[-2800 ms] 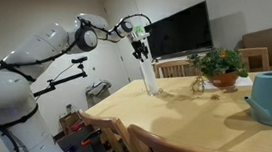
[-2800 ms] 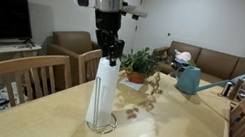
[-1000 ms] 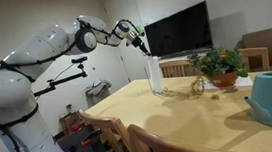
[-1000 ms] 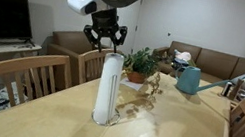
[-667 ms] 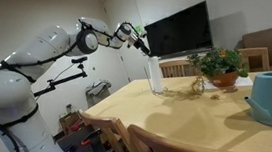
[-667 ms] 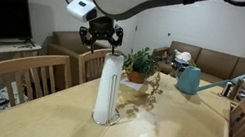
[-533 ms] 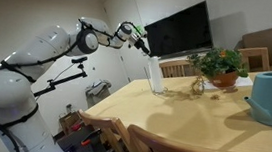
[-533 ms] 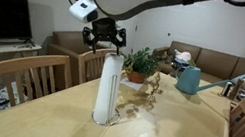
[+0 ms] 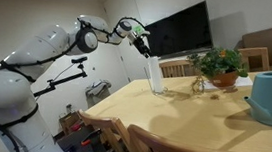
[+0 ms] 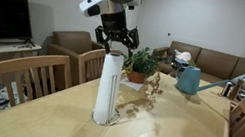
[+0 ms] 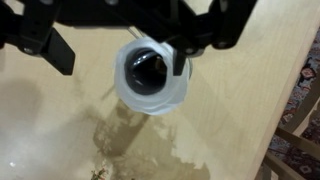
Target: Take the paper towel roll off the stand
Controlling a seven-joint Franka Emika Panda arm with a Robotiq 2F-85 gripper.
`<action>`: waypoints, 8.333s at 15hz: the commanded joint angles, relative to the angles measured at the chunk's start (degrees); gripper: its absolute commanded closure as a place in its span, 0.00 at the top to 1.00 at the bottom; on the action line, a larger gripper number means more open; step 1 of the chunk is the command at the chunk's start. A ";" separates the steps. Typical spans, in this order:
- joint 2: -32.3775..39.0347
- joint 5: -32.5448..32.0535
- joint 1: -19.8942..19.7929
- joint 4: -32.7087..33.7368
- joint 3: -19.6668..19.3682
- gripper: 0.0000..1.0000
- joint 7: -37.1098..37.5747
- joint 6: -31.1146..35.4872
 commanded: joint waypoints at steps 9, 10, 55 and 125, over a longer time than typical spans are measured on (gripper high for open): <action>0.44 -0.03 0.05 -0.01 0.00 1.00 -0.03 0.08; 0.44 -0.03 0.05 -0.01 0.00 1.00 -0.03 0.08; -4.77 -3.95 -4.27 -8.92 4.01 1.00 -14.66 25.09; -18.43 6.03 -10.12 -37.96 -0.12 0.03 -48.72 41.80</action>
